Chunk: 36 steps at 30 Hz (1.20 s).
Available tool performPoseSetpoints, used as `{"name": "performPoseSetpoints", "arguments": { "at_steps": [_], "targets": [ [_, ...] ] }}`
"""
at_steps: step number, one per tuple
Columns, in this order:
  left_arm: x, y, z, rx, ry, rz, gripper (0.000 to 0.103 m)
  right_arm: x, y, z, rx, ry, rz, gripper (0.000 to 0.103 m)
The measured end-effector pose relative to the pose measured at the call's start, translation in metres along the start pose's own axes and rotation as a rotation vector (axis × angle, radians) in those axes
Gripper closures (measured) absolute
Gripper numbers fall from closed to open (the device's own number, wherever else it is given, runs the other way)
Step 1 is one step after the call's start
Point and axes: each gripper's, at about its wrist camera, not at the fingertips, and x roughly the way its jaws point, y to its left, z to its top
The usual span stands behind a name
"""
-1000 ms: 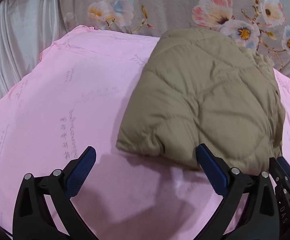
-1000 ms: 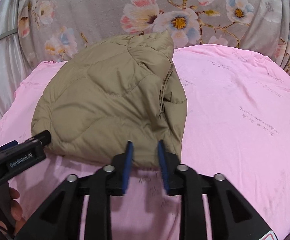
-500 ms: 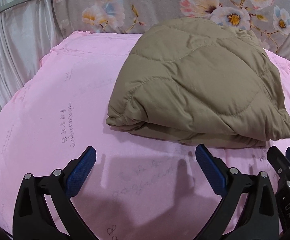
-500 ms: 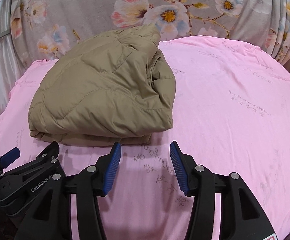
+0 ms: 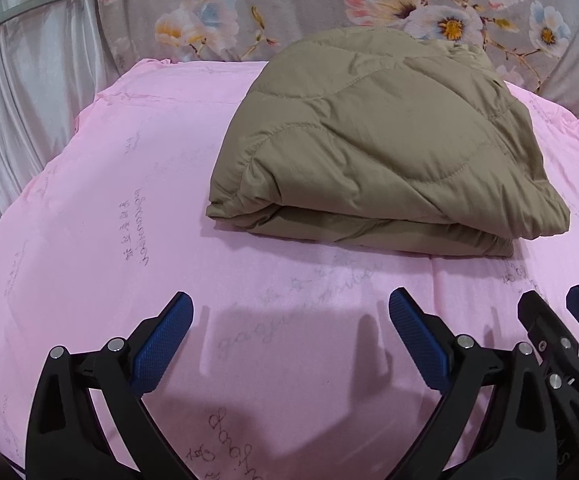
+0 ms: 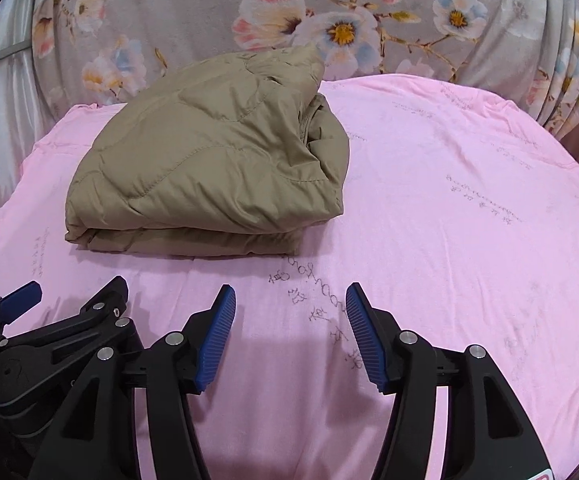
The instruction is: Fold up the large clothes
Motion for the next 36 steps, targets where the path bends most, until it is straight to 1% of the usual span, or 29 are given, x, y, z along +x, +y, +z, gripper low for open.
{"name": "performPoseSetpoints", "arguments": {
  "at_steps": [4, 6, 11, 14, 16, 19, 22, 29, 36],
  "targets": [
    [-0.004, 0.001, -0.006, -0.003, 0.009, 0.000, 0.008, -0.002, -0.001, -0.001, -0.001, 0.000, -0.015, 0.046],
    [-0.007, 0.000, -0.010, 0.004, 0.016, -0.013, 0.008, -0.005, -0.001, -0.003, -0.003, -0.007, -0.052, 0.046],
    [-0.016, -0.003, -0.020, 0.028, 0.012, -0.027, 0.008, -0.019, -0.006, -0.005, 0.000, -0.063, -0.130, 0.040],
    [-0.024, -0.005, -0.025, 0.041, -0.006, -0.025, 0.008, -0.020, -0.006, -0.007, -0.023, -0.054, -0.159, 0.040],
    [-0.026, -0.003, -0.026, 0.036, -0.014, -0.029, 0.008, -0.020, -0.008, -0.008, -0.019, -0.042, -0.150, 0.040],
    [-0.028, 0.003, -0.028, 0.011, -0.010, -0.043, 0.008, -0.019, -0.010, -0.013, -0.017, 0.000, -0.132, 0.040],
    [-0.031, 0.007, -0.030, -0.006, -0.009, -0.054, 0.008, -0.017, -0.009, -0.016, -0.018, 0.028, -0.133, 0.040],
    [-0.039, 0.013, -0.043, -0.013, 0.012, -0.069, 0.008, -0.028, -0.003, -0.030, -0.055, 0.039, -0.113, 0.040],
    [-0.039, 0.016, -0.046, -0.025, 0.025, -0.044, 0.008, -0.037, 0.002, -0.039, -0.074, 0.032, -0.092, 0.040]
  ]
}}
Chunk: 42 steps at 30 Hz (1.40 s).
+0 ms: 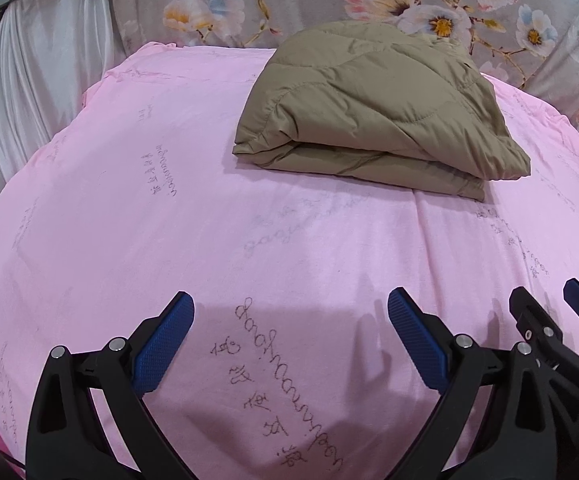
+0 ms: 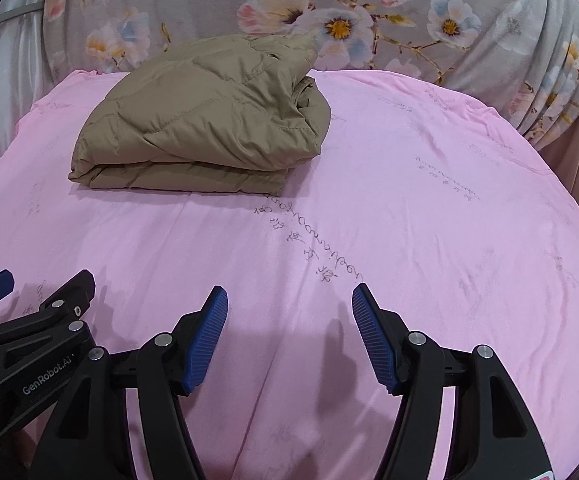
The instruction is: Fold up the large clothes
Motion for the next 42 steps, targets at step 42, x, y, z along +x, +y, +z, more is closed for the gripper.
{"name": "performPoseSetpoints", "arguments": {
  "at_steps": [42],
  "targets": [
    [-0.007, -0.010, -0.001, 0.043, -0.052, 0.099, 0.008, 0.000, -0.002, 0.000, 0.007, -0.006, 0.024, 0.040]
  ]
}}
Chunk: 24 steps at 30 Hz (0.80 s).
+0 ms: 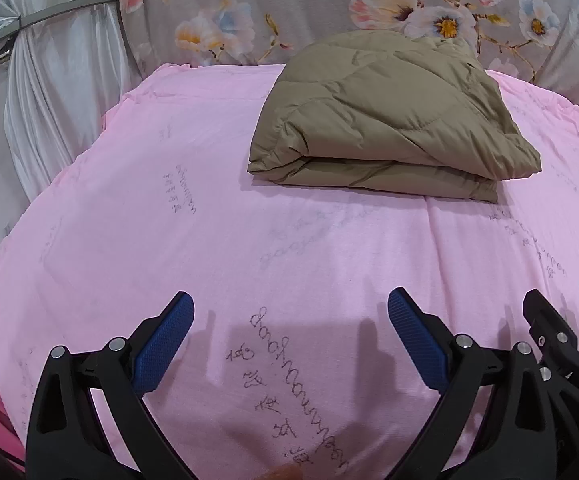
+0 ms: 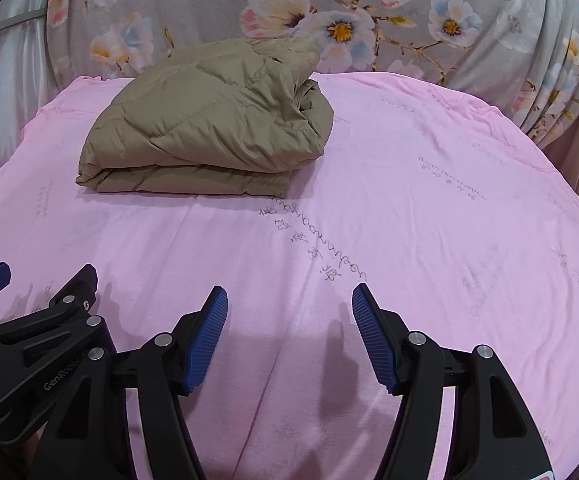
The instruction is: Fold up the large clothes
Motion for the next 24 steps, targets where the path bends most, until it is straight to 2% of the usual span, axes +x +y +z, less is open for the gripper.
{"name": "performPoseSetpoints", "arguments": {
  "at_steps": [24],
  "targets": [
    [0.0008, -0.0040, 0.0012, 0.014, 0.004, 0.003, 0.008, 0.0003, -0.0001, -0.0004, 0.003, 0.006, 0.008, 0.040]
  ]
}}
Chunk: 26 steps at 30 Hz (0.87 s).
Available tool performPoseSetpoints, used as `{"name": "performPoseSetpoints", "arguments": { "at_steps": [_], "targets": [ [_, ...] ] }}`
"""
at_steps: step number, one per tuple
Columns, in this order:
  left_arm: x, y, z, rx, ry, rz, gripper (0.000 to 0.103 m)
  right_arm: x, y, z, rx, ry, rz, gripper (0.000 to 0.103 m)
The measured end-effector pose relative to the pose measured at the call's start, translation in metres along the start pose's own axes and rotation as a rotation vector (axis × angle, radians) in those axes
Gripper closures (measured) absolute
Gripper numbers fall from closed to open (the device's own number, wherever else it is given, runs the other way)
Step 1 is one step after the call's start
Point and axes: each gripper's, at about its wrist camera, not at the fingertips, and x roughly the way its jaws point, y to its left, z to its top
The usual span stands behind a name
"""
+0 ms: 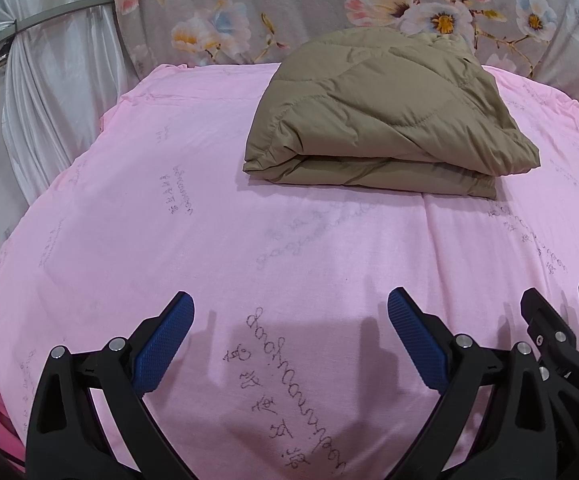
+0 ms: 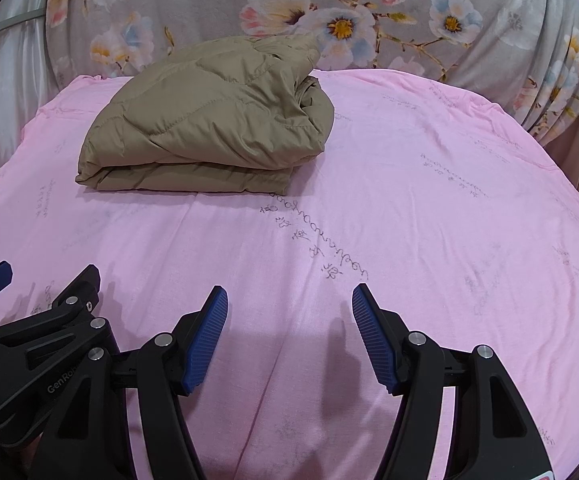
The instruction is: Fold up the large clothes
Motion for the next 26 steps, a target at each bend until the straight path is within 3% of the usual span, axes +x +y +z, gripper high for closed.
{"name": "performPoseSetpoints", "arguments": {
  "at_steps": [26],
  "targets": [
    [0.0004, -0.0002, -0.0002, 0.012, -0.004, -0.007, 0.012, -0.0008, -0.0027, -0.0004, -0.002, -0.003, -0.008, 0.040]
  ]
}}
